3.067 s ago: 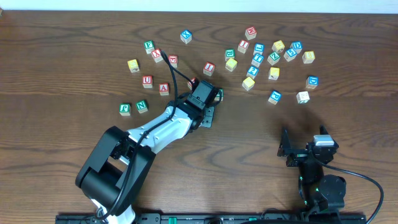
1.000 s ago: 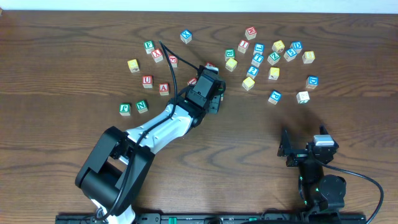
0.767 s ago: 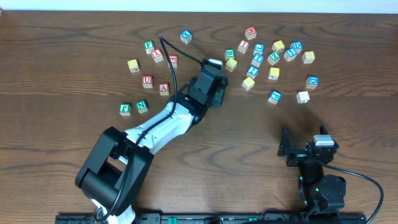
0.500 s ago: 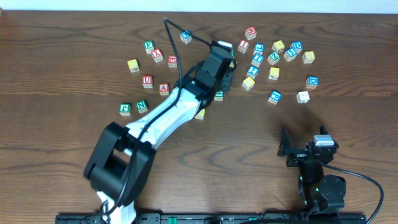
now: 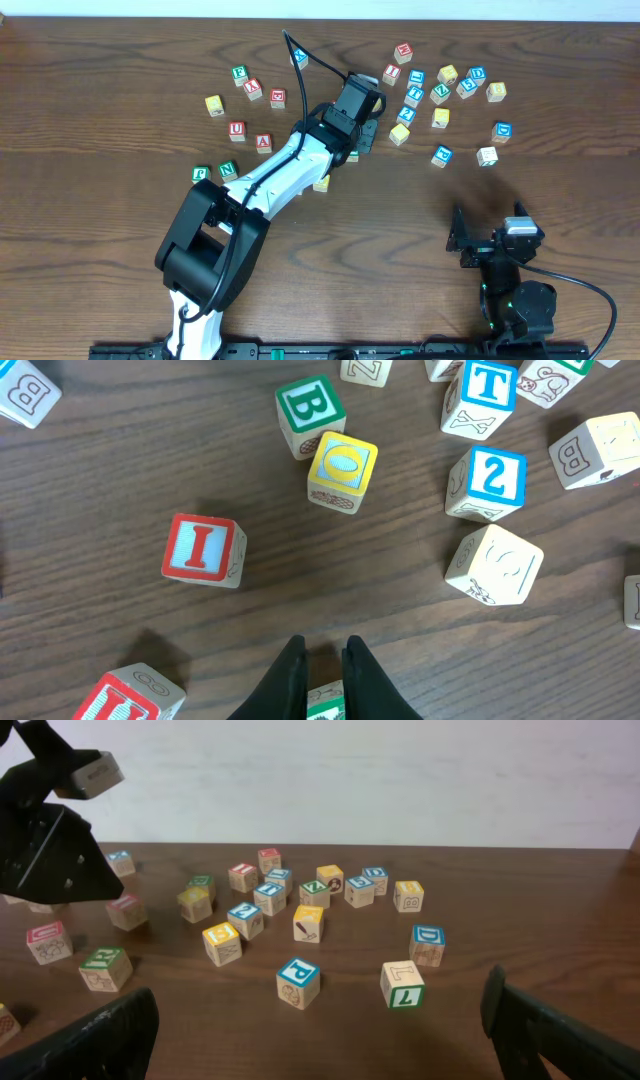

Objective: Spell out CORL
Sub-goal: 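Lower the left gripper and close it on the green R block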

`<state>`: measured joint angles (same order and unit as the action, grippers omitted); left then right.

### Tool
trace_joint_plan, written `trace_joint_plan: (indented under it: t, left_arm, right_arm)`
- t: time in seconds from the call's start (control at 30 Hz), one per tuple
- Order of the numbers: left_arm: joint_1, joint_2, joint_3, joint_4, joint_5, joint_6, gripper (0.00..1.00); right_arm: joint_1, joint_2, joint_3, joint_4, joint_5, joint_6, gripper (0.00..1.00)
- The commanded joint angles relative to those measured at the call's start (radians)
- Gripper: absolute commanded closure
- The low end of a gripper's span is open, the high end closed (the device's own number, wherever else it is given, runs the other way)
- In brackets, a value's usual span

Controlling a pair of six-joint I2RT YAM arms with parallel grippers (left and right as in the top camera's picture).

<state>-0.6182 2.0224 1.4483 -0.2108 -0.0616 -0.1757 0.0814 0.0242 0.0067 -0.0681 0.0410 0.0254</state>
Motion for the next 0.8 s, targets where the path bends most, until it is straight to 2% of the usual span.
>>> trace_joint_plan:
  t: [0.0, 0.77]
  left_arm:
    - [0.0, 0.014, 0.027, -0.01, 0.002, 0.007, 0.88]
    - [-0.012, 0.082, 0.027, -0.085, 0.054, 0.024, 0.92]
  right_arm:
    - [-0.005, -0.005, -0.001, -0.003, 0.002, -0.004, 0.01]
    - [-0.005, -0.005, -0.001, -0.003, 0.001, -0.004, 0.01]
